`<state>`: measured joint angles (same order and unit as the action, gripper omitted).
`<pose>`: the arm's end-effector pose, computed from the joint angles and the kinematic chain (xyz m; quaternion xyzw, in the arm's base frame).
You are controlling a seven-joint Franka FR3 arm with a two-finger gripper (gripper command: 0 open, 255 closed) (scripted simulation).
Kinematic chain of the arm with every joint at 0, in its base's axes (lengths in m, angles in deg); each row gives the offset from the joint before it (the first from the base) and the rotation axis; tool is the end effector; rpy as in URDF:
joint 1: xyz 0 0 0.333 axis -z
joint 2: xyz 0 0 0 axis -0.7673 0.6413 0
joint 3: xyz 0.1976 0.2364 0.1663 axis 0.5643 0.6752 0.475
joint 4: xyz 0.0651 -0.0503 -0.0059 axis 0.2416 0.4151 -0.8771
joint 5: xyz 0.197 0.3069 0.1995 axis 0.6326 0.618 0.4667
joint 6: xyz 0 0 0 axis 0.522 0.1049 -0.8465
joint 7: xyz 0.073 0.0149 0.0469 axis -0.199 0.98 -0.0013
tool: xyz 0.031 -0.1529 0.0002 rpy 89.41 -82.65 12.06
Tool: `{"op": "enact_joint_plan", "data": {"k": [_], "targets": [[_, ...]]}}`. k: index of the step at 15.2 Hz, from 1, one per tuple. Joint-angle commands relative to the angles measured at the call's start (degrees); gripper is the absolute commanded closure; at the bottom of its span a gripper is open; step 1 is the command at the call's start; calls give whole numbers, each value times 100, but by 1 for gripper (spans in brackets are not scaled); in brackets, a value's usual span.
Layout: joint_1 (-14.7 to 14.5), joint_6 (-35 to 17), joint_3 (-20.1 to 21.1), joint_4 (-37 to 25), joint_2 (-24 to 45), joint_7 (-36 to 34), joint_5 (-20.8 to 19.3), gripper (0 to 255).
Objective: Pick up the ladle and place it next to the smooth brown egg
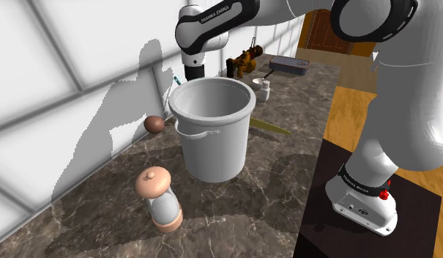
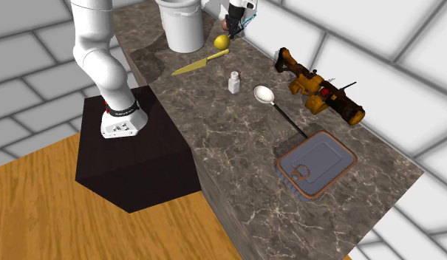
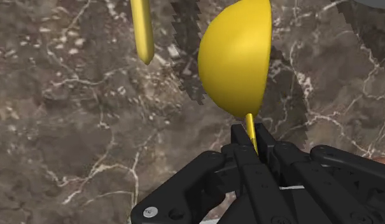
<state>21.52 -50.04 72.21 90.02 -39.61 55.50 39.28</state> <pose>0.6449 0.2223 0.3570 -0.9875 -0.1302 0.0505 0.0727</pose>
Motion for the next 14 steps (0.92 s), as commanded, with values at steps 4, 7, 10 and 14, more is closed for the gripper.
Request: {"op": "enact_joint_plan", "data": {"k": [4,7,10,14], "targets": [[-7,-320,25,200,128,69,59,255],[-3,-484,38,284,214,112,97,255],[-4,-484,37,284,214,112,97,255],[-5,-569,17,219,154,50,114,0]]}}
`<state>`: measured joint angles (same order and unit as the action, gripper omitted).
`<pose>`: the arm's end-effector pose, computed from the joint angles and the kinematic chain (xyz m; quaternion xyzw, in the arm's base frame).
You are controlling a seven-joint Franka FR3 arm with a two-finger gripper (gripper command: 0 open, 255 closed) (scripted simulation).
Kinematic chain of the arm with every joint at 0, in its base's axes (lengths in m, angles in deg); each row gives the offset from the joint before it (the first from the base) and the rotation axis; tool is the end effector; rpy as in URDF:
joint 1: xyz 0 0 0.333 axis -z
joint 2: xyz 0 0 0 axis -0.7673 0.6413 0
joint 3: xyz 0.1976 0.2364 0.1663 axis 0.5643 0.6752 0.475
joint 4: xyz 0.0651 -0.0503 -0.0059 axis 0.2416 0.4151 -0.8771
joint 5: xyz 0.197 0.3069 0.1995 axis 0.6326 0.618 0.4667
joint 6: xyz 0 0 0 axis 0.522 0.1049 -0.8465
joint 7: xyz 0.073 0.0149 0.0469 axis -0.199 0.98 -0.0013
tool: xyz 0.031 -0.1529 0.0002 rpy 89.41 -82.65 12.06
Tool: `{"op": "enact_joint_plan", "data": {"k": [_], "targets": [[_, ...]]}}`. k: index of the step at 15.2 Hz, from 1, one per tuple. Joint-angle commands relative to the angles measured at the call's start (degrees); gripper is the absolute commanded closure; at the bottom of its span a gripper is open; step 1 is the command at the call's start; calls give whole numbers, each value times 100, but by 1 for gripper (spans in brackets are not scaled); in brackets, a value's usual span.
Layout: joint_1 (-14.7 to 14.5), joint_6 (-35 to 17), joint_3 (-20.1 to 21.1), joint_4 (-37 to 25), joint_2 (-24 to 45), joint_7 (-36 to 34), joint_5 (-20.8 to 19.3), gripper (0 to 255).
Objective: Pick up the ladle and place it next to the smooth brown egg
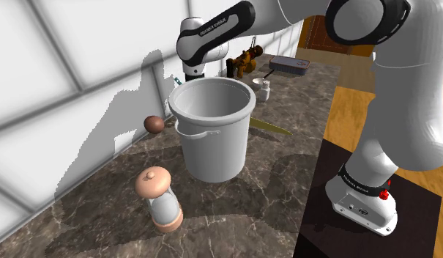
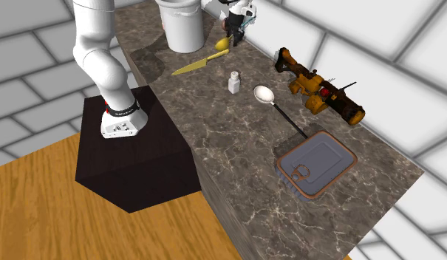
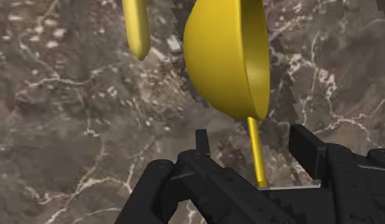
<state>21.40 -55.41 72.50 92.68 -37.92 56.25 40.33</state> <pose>0.6464 0.2244 0.3221 -0.9882 -0.1274 0.0408 0.0747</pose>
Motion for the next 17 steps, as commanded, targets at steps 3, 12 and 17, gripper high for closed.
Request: {"op": "enact_joint_plan", "data": {"k": [3,12,17], "targets": [[1,-273,-72,-176,-167,-203,41,0],[-49,-999,-230,-331,-589,-666,42,0],[-42,-1257,-184,-295,-359,-611,137,0]]}}
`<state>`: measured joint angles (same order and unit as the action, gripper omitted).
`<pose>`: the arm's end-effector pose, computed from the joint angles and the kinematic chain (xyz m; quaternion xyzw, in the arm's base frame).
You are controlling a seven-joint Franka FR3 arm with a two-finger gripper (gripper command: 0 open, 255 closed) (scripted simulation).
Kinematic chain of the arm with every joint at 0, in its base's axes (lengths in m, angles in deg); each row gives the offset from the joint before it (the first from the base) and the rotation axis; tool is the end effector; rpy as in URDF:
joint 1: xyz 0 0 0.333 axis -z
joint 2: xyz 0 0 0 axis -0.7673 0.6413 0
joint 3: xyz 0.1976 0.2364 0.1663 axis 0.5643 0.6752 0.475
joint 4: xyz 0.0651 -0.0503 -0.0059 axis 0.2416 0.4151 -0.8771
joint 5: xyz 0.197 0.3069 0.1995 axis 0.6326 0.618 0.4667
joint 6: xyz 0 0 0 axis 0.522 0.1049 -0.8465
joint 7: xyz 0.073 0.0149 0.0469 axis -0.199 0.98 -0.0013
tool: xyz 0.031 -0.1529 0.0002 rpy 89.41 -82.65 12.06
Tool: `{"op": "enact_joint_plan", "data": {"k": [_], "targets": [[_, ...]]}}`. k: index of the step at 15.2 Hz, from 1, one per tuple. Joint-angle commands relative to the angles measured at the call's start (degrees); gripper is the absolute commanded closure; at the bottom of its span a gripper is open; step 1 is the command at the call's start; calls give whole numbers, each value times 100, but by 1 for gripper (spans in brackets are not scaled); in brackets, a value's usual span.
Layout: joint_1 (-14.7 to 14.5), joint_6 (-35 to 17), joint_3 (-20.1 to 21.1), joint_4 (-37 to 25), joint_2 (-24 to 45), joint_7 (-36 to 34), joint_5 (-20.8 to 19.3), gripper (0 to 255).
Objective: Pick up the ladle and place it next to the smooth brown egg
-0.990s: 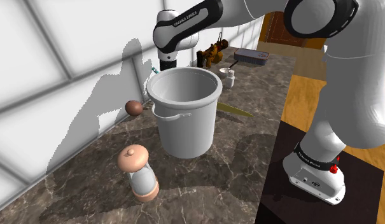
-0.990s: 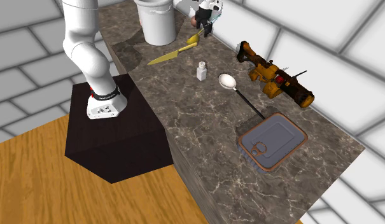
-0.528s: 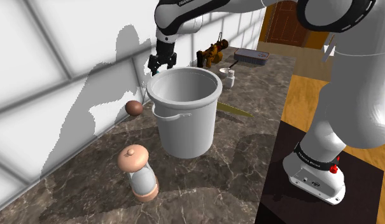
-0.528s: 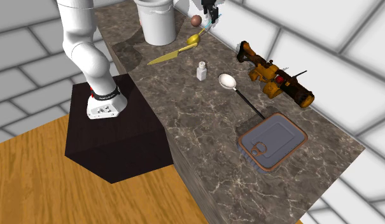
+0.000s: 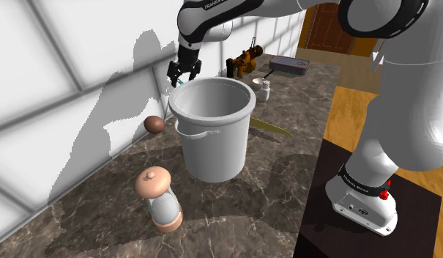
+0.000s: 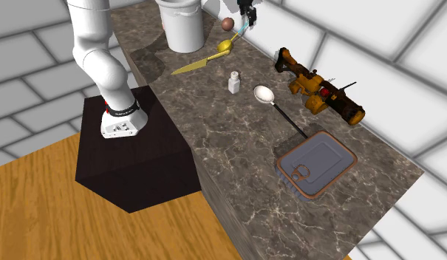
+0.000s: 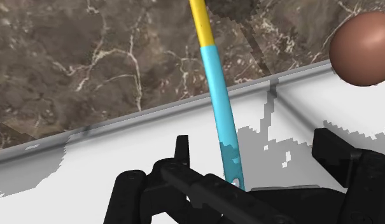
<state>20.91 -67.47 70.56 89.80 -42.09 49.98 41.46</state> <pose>0.6917 0.2163 0.4206 -0.9860 -0.0542 -0.1190 0.1032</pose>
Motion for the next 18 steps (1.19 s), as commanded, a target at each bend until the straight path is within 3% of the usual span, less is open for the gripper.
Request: {"op": "enact_joint_plan", "data": {"k": [1,9,10,18], "targets": [[8,-102,19,-4,107,27,43,0],[10,-130,25,-3,135,34,54,0],[10,-130,25,-3,135,34,54,255],[10,-129,25,-3,135,34,54,255]]}}
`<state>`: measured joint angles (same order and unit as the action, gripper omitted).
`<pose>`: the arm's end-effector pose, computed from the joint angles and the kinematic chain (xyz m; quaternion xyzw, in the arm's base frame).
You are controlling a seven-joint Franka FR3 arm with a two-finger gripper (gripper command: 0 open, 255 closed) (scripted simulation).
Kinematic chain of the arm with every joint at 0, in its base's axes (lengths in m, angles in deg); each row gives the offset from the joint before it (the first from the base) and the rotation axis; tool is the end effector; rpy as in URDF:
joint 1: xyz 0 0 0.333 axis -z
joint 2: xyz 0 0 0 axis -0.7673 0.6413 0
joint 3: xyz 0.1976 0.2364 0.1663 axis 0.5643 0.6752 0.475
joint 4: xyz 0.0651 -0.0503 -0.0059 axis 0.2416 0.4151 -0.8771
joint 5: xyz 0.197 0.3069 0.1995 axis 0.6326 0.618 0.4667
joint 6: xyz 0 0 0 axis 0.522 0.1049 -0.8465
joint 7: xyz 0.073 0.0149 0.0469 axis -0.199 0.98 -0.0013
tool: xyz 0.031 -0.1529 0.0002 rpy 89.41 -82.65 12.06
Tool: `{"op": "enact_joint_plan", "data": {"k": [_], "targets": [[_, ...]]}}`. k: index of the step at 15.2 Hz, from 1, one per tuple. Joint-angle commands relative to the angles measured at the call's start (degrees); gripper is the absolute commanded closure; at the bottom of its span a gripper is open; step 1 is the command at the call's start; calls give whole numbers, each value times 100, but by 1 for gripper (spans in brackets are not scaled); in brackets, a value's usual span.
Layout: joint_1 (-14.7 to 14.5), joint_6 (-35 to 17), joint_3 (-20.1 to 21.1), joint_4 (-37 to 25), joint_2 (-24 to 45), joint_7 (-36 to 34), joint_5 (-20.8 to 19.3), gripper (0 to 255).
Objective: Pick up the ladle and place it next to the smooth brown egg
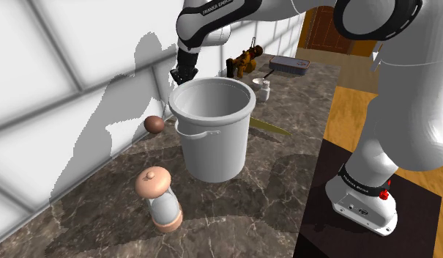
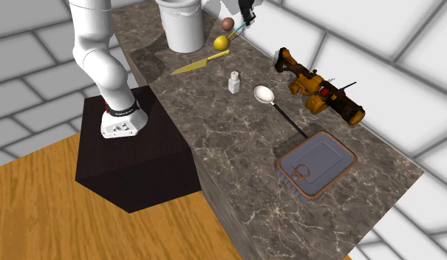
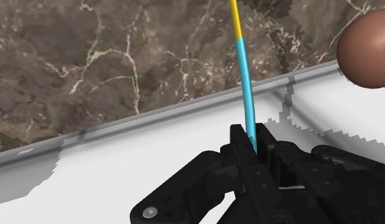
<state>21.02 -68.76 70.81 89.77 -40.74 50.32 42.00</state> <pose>0.6959 0.2192 0.4068 -0.9860 -0.0541 -0.1192 0.1033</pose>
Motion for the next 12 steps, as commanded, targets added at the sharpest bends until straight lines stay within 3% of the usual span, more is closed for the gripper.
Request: {"op": "enact_joint_plan", "data": {"k": [1,12], "targets": [[0,-1,0,0,0,0,0,255],[-6,740,-66,-574,-189,-204,-170,255]]}}
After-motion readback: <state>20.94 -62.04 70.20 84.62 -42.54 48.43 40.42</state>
